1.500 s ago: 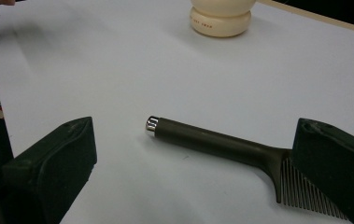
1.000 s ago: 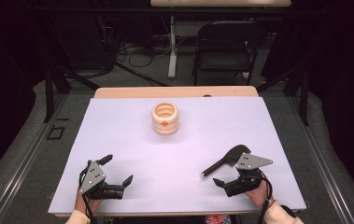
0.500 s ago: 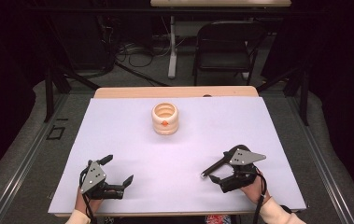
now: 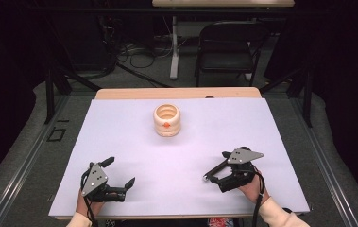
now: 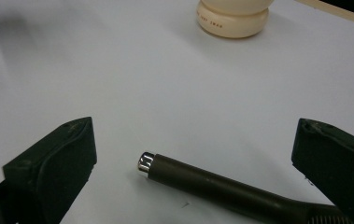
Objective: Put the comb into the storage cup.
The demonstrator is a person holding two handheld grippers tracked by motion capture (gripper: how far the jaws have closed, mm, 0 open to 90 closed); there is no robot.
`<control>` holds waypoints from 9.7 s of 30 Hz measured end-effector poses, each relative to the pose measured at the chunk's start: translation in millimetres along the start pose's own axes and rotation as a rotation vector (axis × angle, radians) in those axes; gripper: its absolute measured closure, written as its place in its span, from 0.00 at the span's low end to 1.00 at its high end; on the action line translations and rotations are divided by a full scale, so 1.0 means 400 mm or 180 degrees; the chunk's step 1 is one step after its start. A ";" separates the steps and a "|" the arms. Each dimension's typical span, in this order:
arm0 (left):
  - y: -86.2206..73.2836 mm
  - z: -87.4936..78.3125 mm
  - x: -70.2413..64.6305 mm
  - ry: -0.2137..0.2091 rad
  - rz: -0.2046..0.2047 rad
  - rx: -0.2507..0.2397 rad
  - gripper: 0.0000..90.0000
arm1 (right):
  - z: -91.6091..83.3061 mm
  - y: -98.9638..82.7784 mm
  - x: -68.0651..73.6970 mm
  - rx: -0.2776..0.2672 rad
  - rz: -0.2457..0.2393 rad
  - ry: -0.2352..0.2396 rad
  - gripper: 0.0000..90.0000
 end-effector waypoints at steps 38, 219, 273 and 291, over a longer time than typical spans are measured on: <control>-0.002 0.003 0.000 -0.0036 0.0001 0.0036 0.00 | 0.058 0.017 -0.014 0.0318 -0.0018 0.0048 0.76; 0.002 -0.009 0.006 0.0055 0.0039 0.0011 0.00 | -0.074 -0.025 -0.087 0.1296 0.0238 -0.0385 0.51; 0.000 -0.008 0.005 0.0074 0.0004 0.0025 0.00 | -0.007 0.043 -0.138 0.1963 -0.0030 -0.0216 0.25; 0.000 -0.008 0.008 0.0057 0.0005 0.0024 0.00 | 0.067 0.072 -0.147 0.2638 -0.0364 -0.0050 0.71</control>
Point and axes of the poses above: each handheld gripper's, and its own axes: z roughly forward along the jaws, y roughly out of its top, x roughly to its left, the point moved 1 cm from there along z, roughly forward along the jaws, and after that the axes turned 9 degrees about y, right-handed, at the moved point
